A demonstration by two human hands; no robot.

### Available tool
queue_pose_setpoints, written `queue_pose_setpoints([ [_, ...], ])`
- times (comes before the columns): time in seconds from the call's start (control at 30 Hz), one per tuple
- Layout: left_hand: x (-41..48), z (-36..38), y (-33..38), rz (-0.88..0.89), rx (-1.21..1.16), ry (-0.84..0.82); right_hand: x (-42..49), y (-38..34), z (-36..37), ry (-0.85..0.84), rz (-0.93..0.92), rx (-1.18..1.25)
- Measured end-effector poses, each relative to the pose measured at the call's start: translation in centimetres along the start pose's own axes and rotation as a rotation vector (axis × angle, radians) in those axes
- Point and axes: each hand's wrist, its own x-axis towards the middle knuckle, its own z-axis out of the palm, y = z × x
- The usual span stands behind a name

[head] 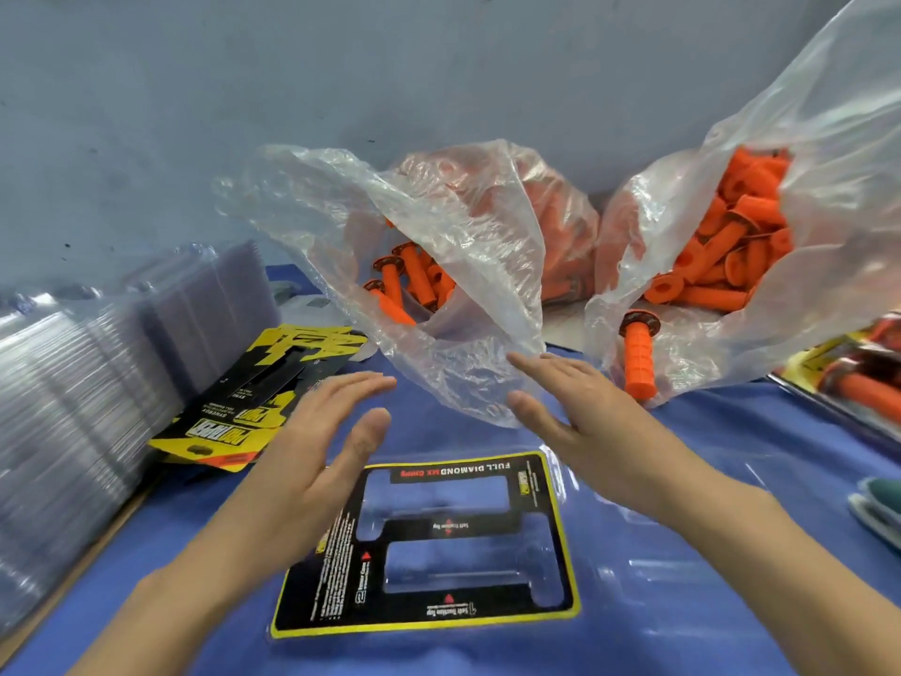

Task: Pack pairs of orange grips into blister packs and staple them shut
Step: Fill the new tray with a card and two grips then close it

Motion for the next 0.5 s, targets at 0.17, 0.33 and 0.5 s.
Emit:
queue_pose_setpoints([
  [0.17,7.3,4.2,4.2,0.057,-0.107,0.008,2.3,5.8,-1.2,0.128,0.316,0.149],
  [0.33,14.2,12.8,9.0,0.112,-0.105,-0.156,3.0,11.8,-1.8,0.375,0.710,0.506],
  [0.5,19.6,21.0,11.7,-0.040,0.074,-0.350,3.7,15.0,-1.1,0.455,0.840,0.725],
])
